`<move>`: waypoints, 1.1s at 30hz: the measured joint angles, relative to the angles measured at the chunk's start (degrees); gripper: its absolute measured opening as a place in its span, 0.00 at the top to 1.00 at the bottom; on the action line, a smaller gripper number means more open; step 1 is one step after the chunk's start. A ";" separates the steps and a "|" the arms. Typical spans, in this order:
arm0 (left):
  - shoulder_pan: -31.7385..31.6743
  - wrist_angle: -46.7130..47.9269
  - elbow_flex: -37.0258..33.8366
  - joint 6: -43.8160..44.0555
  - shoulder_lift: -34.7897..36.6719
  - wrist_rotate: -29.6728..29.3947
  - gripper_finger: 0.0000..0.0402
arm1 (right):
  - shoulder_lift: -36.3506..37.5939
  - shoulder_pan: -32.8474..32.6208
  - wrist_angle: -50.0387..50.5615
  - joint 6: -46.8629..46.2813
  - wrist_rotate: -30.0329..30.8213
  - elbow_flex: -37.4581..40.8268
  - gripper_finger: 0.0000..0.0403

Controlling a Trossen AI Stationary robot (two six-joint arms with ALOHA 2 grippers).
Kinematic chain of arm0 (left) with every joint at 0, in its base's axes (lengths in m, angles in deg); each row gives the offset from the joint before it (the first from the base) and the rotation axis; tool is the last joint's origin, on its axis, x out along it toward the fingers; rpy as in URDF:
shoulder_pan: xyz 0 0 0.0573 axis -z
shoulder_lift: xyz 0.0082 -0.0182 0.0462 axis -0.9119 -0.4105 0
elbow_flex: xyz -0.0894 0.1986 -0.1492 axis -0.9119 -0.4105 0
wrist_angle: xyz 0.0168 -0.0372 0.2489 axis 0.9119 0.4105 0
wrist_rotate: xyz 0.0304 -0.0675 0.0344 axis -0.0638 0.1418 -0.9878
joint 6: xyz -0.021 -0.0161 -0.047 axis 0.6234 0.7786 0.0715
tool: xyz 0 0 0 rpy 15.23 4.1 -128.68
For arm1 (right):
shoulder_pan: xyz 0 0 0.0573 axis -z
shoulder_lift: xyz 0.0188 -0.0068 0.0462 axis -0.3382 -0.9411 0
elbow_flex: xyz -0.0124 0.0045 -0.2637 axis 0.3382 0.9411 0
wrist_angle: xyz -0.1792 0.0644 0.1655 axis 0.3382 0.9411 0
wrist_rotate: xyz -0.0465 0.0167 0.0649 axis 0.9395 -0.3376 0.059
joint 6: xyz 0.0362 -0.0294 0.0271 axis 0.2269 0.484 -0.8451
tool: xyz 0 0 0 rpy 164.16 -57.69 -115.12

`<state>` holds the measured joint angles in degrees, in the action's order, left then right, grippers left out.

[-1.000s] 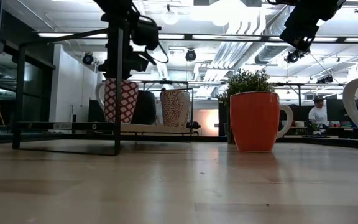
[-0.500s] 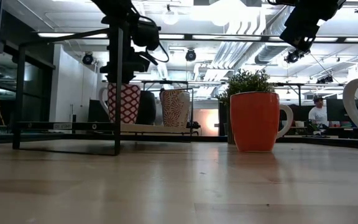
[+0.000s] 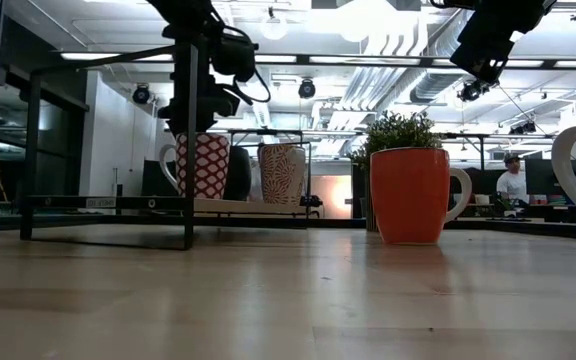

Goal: Place coffee mugs
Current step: Put the red cup on the shelf, then put the orange cup on the shelf

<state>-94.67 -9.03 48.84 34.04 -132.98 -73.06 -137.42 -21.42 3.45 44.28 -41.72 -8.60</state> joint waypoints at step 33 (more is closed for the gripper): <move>6.49 23.17 28.63 5.57 1.80 6.29 0.78 | 0.00 -0.01 0.05 -1.50 -0.02 0.00 0.76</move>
<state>-88.18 14.14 77.47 39.61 -131.19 -66.76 -137.42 -21.42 3.50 42.78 -41.74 -8.60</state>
